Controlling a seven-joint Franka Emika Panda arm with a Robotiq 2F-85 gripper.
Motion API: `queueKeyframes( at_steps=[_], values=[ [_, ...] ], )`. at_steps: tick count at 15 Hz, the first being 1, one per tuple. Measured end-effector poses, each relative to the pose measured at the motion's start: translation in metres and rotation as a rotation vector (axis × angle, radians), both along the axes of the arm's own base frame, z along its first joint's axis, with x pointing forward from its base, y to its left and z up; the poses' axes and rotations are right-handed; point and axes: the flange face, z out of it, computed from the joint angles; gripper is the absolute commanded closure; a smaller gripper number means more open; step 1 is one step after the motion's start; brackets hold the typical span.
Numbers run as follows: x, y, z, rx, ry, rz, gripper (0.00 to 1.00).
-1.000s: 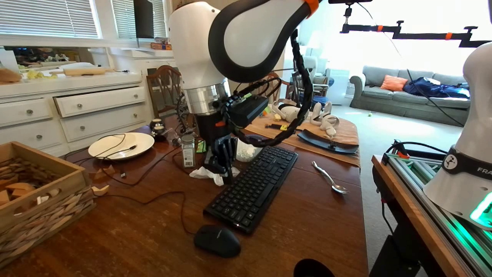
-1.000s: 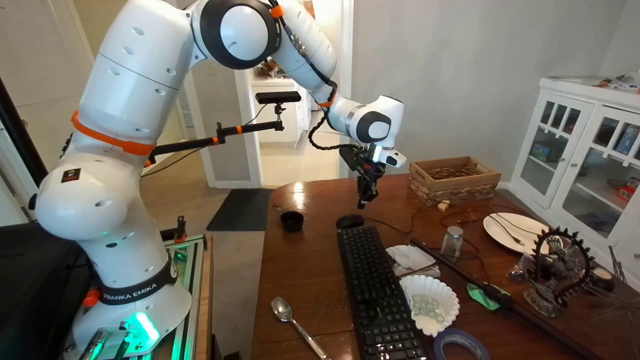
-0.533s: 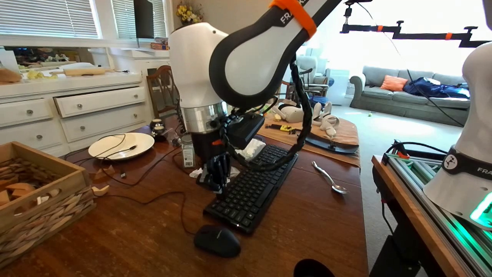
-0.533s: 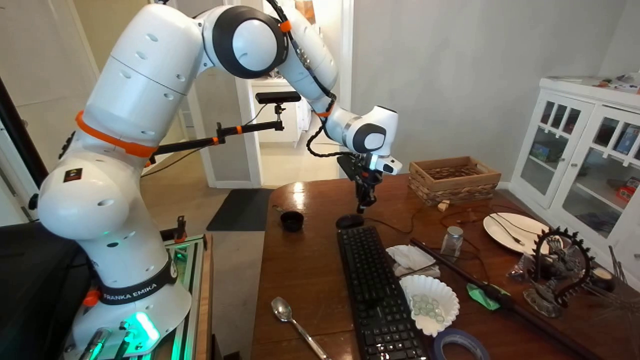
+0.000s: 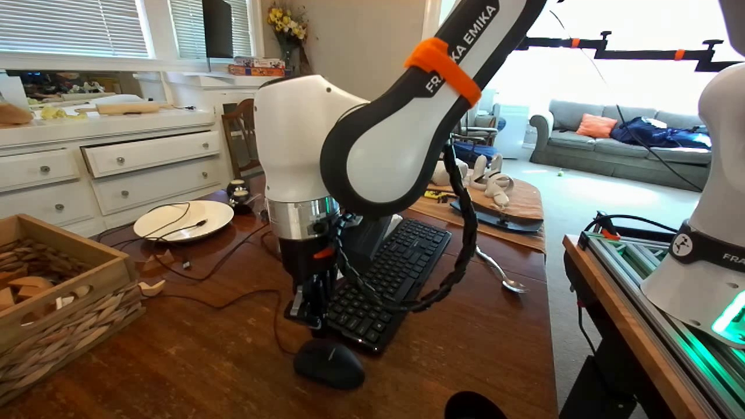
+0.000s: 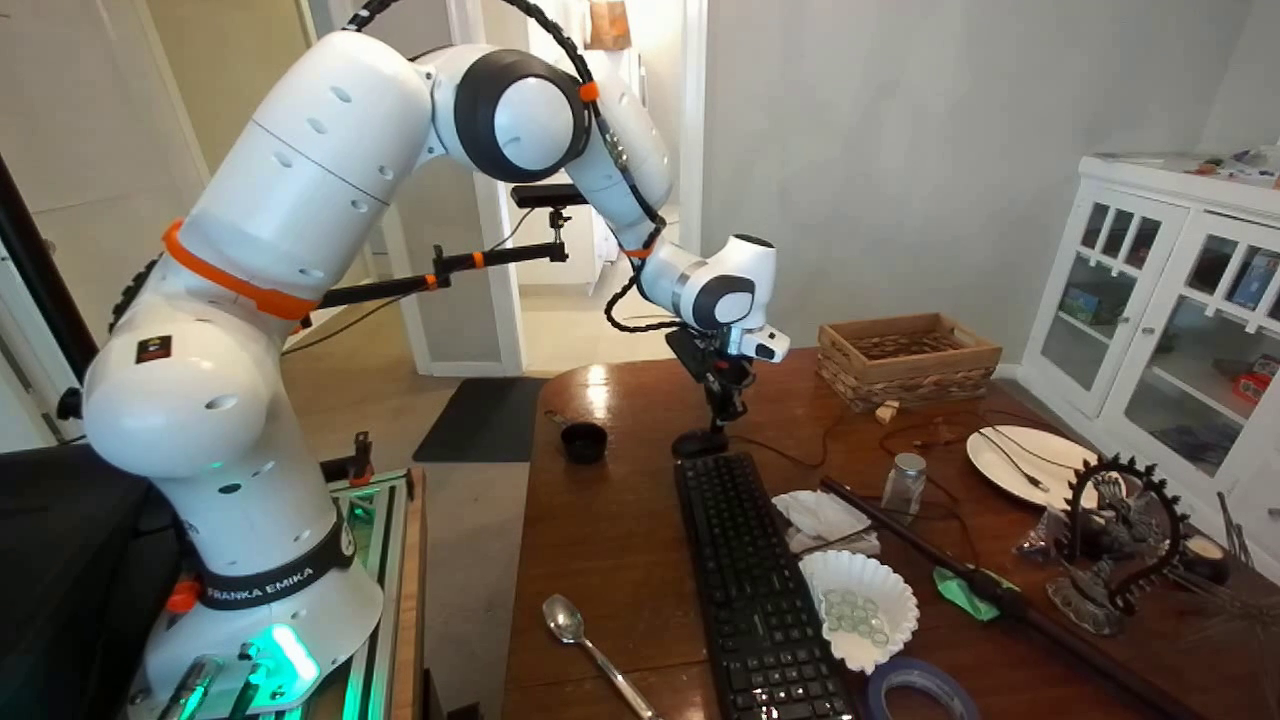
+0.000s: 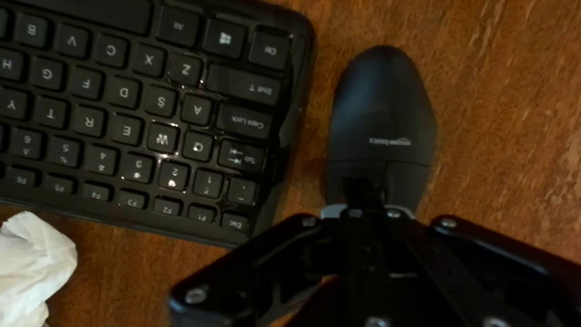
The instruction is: Right click the mouse.
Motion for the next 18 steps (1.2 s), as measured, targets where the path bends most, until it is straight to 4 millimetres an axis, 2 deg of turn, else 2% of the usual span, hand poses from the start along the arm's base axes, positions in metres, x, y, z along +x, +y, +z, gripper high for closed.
queueKeyframes(
  at_steps=[6,18],
  values=[
    [0.0021,0.0073,-0.0058,0.005,-0.015,0.025,1.0],
    [0.006,-0.0017,-0.0096,-0.011,-0.018,0.028,1.0]
  ],
)
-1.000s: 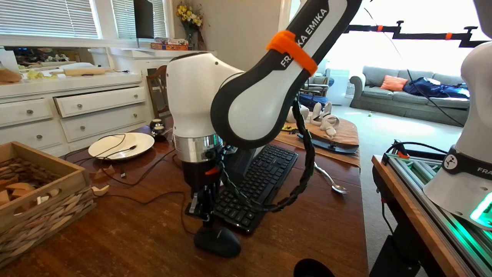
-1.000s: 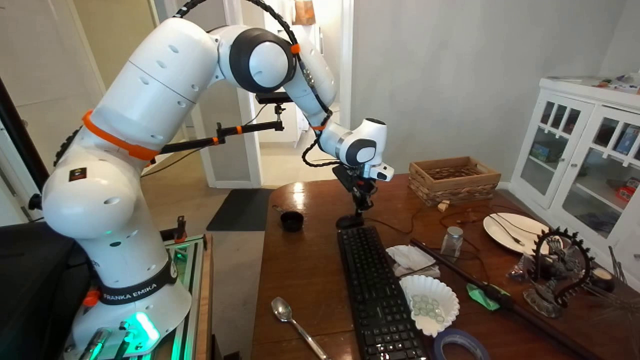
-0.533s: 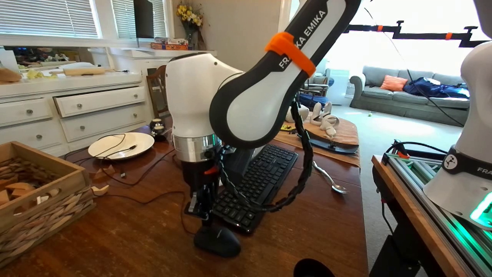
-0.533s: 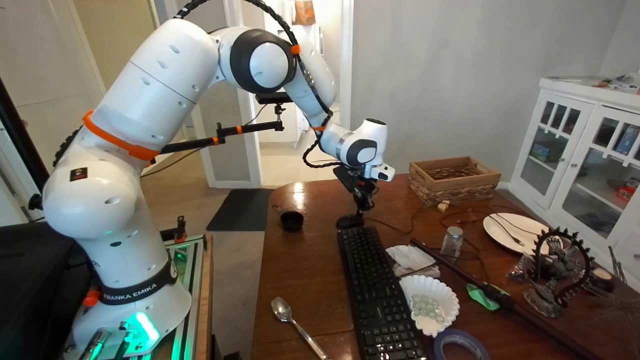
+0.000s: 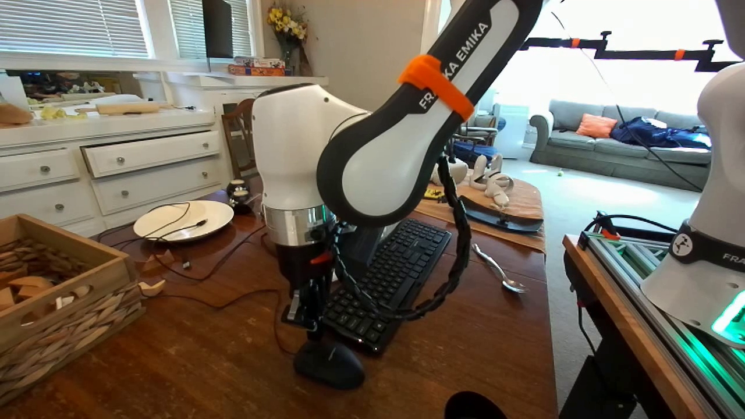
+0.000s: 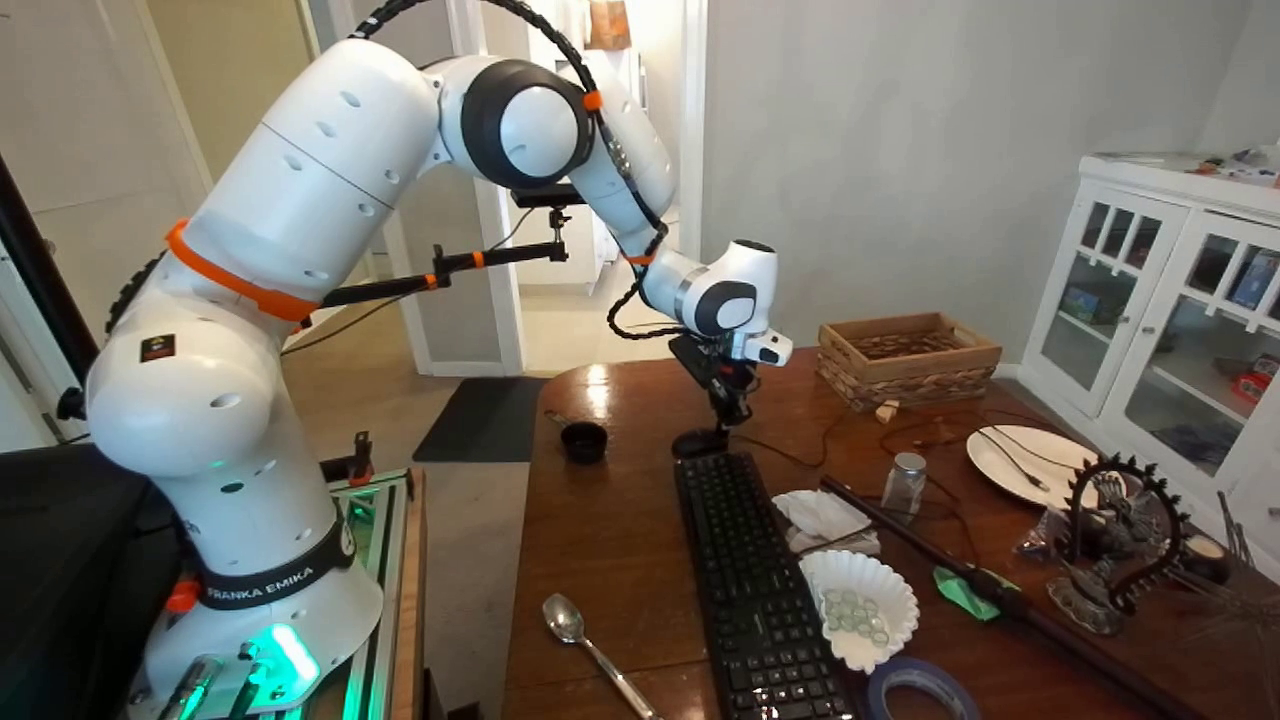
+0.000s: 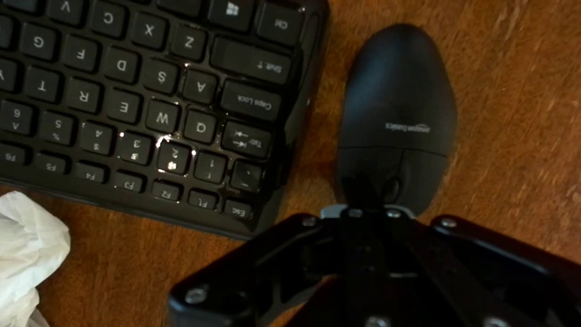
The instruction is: Right click the mouse.
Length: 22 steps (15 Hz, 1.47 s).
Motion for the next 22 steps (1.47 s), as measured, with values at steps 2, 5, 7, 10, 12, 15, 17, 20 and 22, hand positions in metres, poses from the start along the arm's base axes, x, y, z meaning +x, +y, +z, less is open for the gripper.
queueKeyframes(
  at_steps=[2,5,7,10,12,15,17,20,22],
  values=[
    [0.0,0.0,-0.006,-0.001,0.006,0.009,1.0],
    [0.003,0.0,-0.007,0.002,0.003,0.027,1.0],
    [0.004,0.0,-0.008,0.003,0.001,0.036,1.0],
    [0.006,0.004,-0.005,0.006,-0.006,0.045,1.0],
    [0.008,0.008,0.001,0.006,-0.02,0.052,1.0],
    [0.011,0.013,0.014,-0.003,-0.044,0.055,1.0],
    [0.013,0.013,0.019,-0.01,-0.054,0.051,1.0],
    [0.014,0.008,0.019,-0.018,-0.055,0.046,1.0],
    [0.014,0.007,0.016,-0.019,-0.051,0.044,1.0]
  ],
)
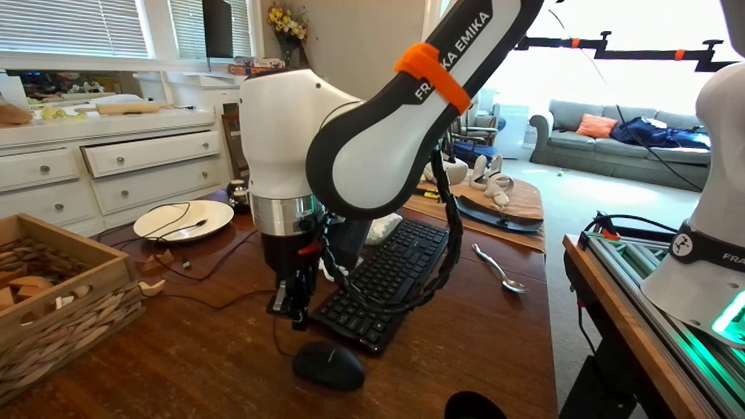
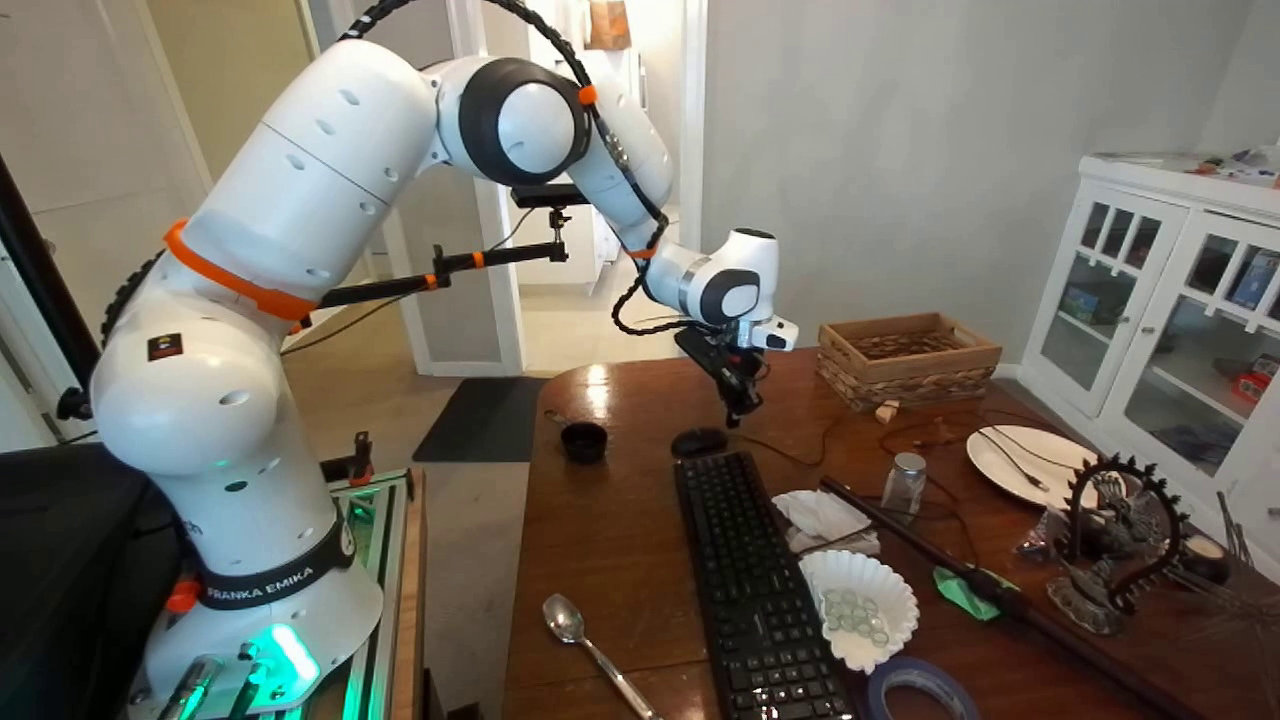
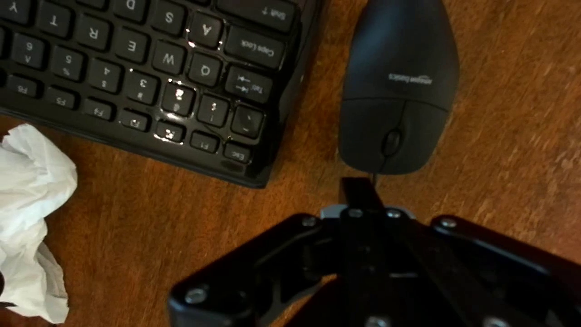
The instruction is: Right click the mouse.
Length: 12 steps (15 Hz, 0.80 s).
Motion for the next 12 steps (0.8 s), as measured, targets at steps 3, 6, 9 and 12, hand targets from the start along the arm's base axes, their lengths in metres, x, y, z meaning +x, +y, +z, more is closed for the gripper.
queueKeyframes(
  at_steps=[3,6,9,12],
  values=[
    [-0.002,0.002,-0.006,0.002,0.003,0.004,1.0],
    [-0.004,0.006,-0.012,0.007,0.006,0.01,1.0],
    [-0.006,0.008,-0.018,0.006,0.016,0.012,1.0],
    [-0.007,0.007,-0.023,0.003,0.022,0.012,1.0]
  ],
)
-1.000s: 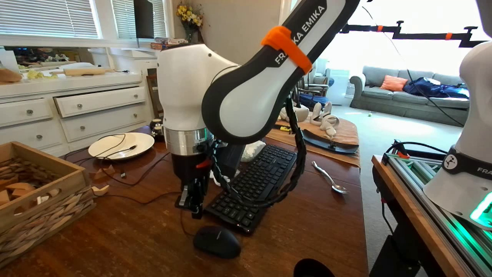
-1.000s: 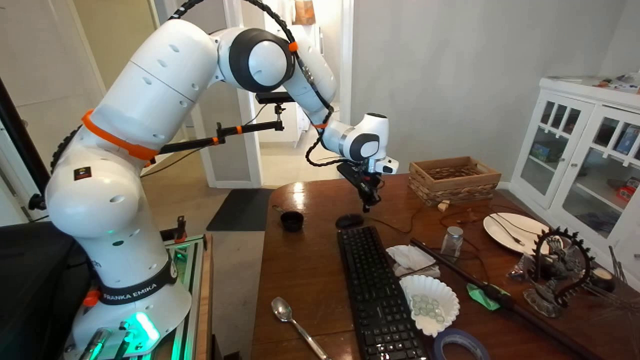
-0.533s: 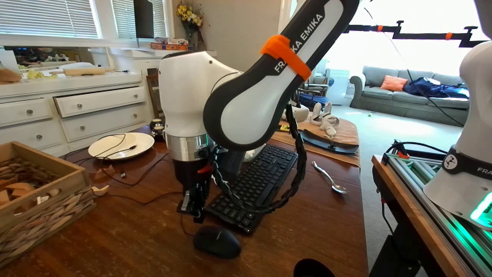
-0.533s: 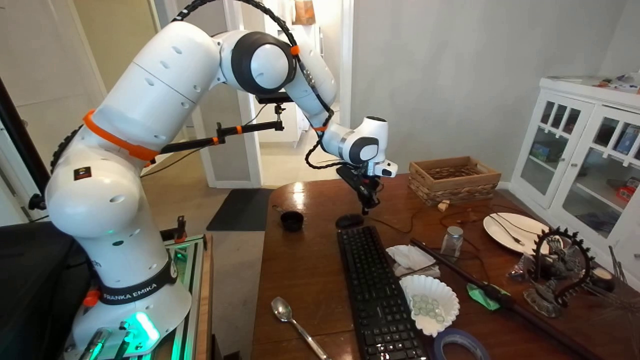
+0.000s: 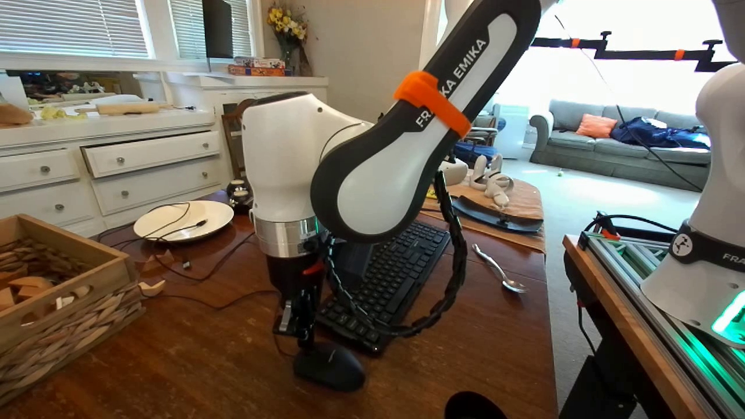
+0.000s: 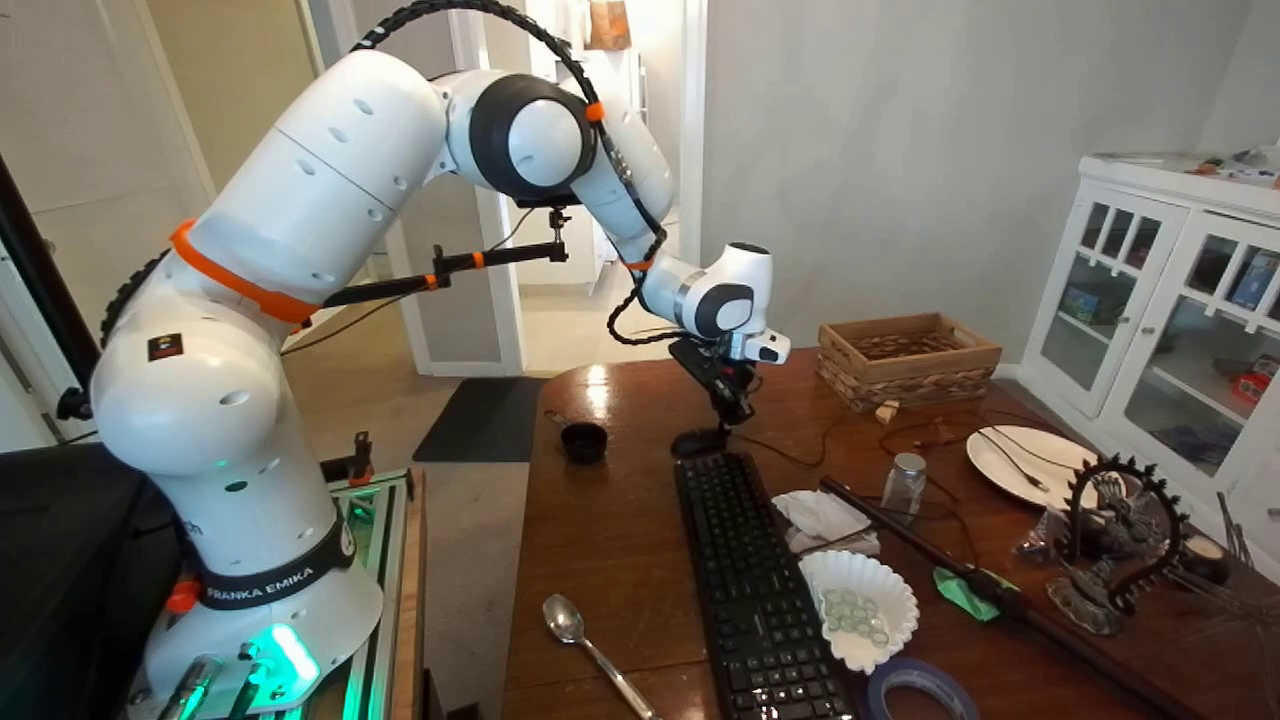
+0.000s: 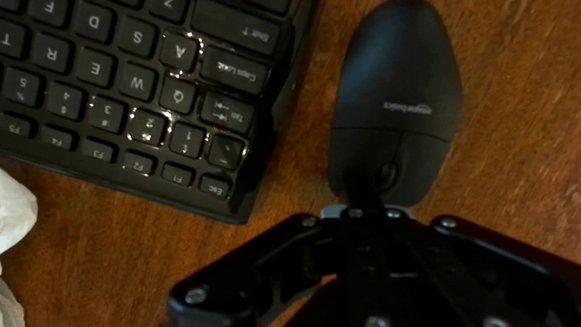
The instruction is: Right click the mouse.
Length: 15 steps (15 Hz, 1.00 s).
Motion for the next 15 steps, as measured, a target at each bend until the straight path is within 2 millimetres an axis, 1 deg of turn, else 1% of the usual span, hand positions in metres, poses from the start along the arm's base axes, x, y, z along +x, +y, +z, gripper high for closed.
queueKeyframes(
  at_steps=[7,9,11,12,13,15],
  values=[
    [0.001,0.001,0.001,0.001,-0.004,0.003,1.0],
    [0.004,0.002,0.008,-0.003,-0.019,0.002,1.0],
    [0.007,0.005,0.02,-0.014,-0.041,-0.005,1.0],
    [0.008,0.007,0.029,-0.02,-0.051,-0.013,0.74],
    [0.008,0.009,0.039,-0.024,-0.053,-0.024,0.73],
    [0.004,0.014,0.059,-0.032,-0.042,-0.048,0.6]
  ],
)
